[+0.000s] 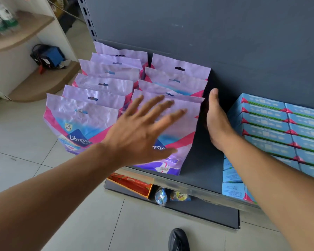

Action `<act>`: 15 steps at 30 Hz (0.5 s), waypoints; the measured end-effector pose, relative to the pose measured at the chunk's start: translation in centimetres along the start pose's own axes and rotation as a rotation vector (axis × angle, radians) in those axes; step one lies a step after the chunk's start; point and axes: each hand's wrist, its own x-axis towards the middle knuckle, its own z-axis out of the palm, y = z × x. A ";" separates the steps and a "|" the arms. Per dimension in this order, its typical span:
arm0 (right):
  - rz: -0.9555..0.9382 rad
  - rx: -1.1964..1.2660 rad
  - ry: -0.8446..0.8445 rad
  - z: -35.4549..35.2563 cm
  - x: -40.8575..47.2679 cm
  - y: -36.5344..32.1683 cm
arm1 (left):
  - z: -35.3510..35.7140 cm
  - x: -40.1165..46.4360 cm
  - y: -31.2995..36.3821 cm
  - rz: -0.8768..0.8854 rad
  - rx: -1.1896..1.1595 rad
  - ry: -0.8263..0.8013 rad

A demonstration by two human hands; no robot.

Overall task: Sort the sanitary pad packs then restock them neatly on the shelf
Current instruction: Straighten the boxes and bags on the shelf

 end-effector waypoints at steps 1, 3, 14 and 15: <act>-0.001 0.027 0.022 0.0 -0.4 0.5 | -0.9 -0.3 -0.9 -0.082 -0.070 0.086; -0.039 0.083 0.038 0.3 -1.4 1.2 | -2.2 -1.1 -3.2 -0.255 -0.133 0.192; -0.203 0.131 0.044 3.3 -7.3 1.7 | -2.0 -11.5 -13.6 -1.027 -0.893 0.334; -0.225 0.095 0.069 3.2 -8.0 2.1 | -1.4 -12.5 -14.1 -1.038 -0.983 0.278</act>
